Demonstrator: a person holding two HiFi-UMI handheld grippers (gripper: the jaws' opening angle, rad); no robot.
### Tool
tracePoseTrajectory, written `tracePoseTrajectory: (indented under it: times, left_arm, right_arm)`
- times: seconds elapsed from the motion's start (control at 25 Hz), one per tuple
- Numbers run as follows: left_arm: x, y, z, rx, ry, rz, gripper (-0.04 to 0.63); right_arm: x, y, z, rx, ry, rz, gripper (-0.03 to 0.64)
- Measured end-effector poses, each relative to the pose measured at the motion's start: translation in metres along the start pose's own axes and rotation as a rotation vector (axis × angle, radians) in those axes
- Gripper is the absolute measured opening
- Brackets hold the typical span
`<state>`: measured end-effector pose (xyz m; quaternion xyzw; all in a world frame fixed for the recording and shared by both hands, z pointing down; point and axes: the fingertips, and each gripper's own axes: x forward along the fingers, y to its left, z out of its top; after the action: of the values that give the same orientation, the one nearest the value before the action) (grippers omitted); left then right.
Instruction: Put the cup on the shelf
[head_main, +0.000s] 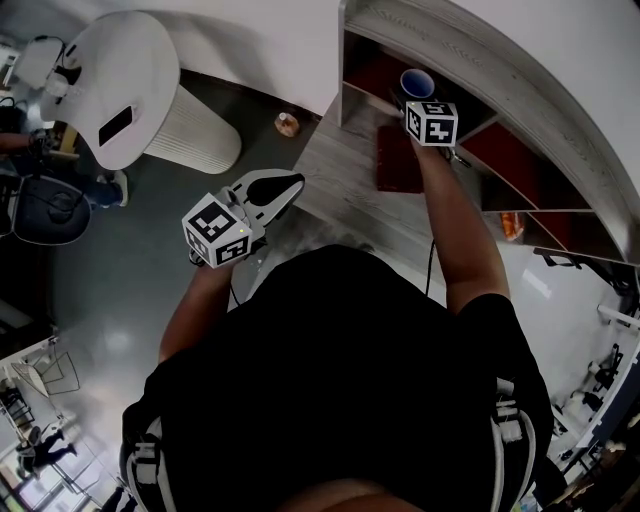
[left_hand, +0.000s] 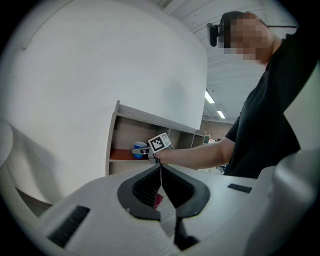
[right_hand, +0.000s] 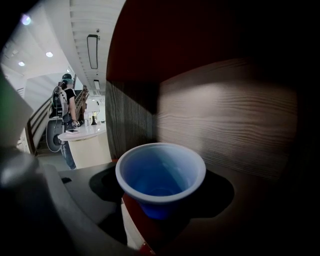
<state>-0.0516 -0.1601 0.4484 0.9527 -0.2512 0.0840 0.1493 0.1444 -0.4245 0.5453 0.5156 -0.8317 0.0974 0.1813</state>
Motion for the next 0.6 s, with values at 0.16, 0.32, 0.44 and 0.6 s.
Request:
tracePoseTrajectory:
  times: [0.16, 0.32, 0.44, 0.6]
  left_arm:
    - [-0.004, 0.000, 0.000, -0.003, 0.000, 0.013, 0.018]
    - [-0.005, -0.001, -0.001, -0.015, -0.004, 0.007, 0.018]
    - [-0.005, -0.005, -0.002, -0.013, -0.003, -0.008, 0.018]
    - [-0.006, -0.011, -0.002, -0.007, -0.005, -0.020, 0.018]
  right_arm:
    - [-0.003, 0.000, 0.000, 0.003, 0.003, -0.008, 0.334]
    - [-0.007, -0.003, -0.003, -0.004, 0.005, -0.028, 0.334]
    - [-0.010, -0.005, -0.005, -0.004, 0.012, -0.042, 0.337]
    - [-0.018, -0.007, -0.008, 0.000, 0.012, -0.055, 0.337]
